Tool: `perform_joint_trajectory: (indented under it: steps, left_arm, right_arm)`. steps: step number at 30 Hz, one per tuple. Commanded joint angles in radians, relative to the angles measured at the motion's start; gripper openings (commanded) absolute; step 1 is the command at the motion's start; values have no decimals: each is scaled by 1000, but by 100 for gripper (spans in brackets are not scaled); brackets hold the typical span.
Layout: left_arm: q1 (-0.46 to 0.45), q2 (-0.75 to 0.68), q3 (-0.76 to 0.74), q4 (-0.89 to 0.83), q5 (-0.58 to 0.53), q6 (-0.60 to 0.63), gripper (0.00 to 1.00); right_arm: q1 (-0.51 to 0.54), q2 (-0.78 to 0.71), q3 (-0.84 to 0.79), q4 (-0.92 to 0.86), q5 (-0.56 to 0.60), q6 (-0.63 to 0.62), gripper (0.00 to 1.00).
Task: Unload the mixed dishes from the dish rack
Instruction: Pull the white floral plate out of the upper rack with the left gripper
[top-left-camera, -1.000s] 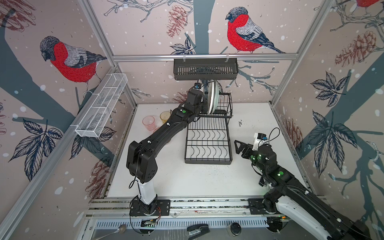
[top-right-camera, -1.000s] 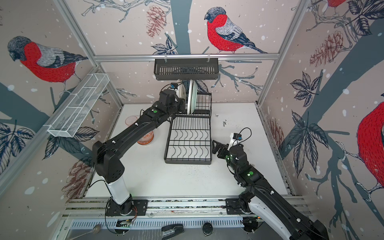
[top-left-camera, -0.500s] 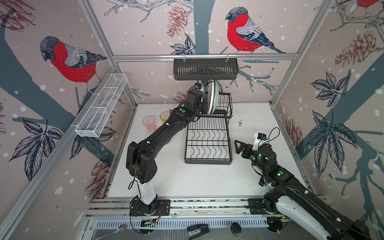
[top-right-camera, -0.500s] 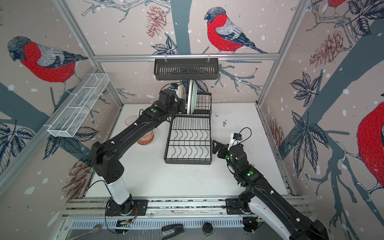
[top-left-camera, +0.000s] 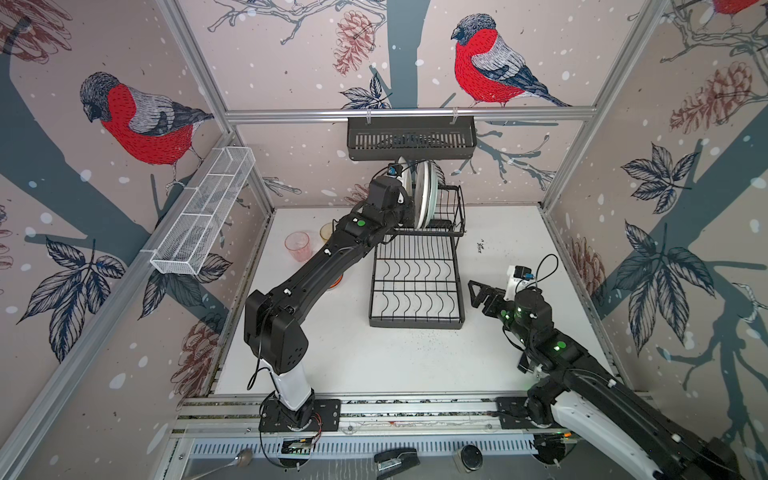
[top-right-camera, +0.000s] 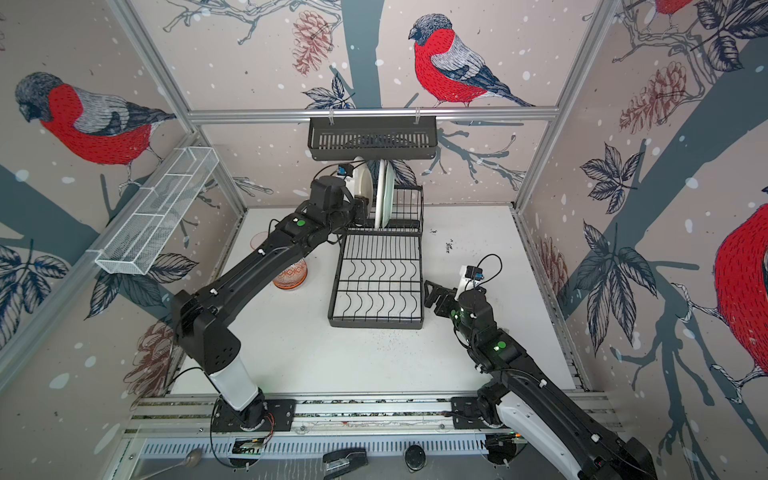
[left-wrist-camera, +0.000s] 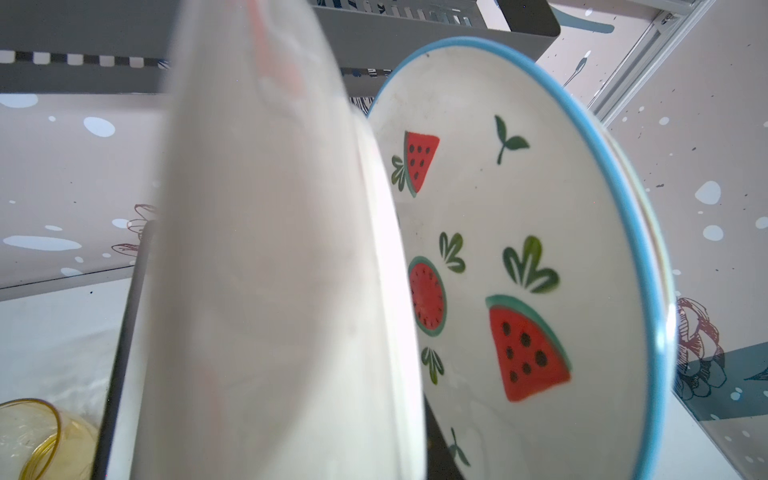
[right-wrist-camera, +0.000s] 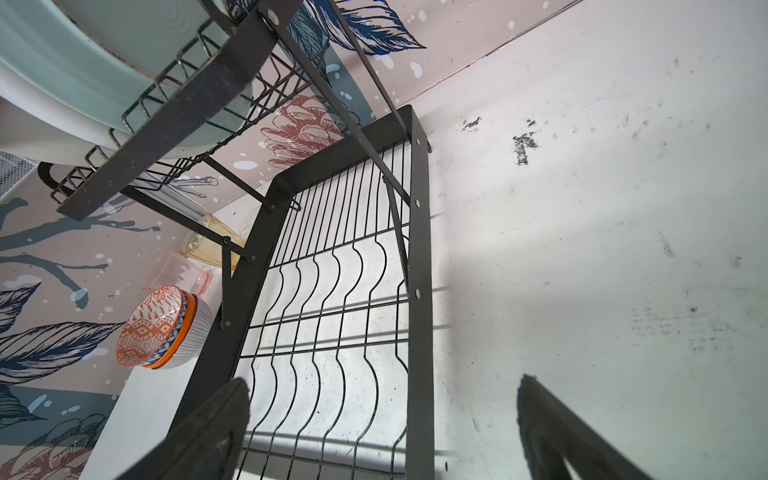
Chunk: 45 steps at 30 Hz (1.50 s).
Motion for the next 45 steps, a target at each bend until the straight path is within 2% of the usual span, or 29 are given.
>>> perform_joint_trajectory:
  steps: [1,12,23,36,45]
  left_arm:
    - [1,-26,-1,119,-18,37,0]
    - [0,-96,-64,195,-23,69,0]
    - [-21,-142,-79,181,-19,74,0]
    - [-78,-371,-309,248,-56,21,0]
    - [-103,-490,-353,94,-63,4,0]
  right_arm:
    - [-2,0,10,10,-3,3,99]
    - [-4,6,11,16,-4,0,100]
    - [-12,14,20,6,-9,-6,99]
    - [-22,18,25,3,-24,-9,100]
    - [-22,24,24,11,-28,18,99]
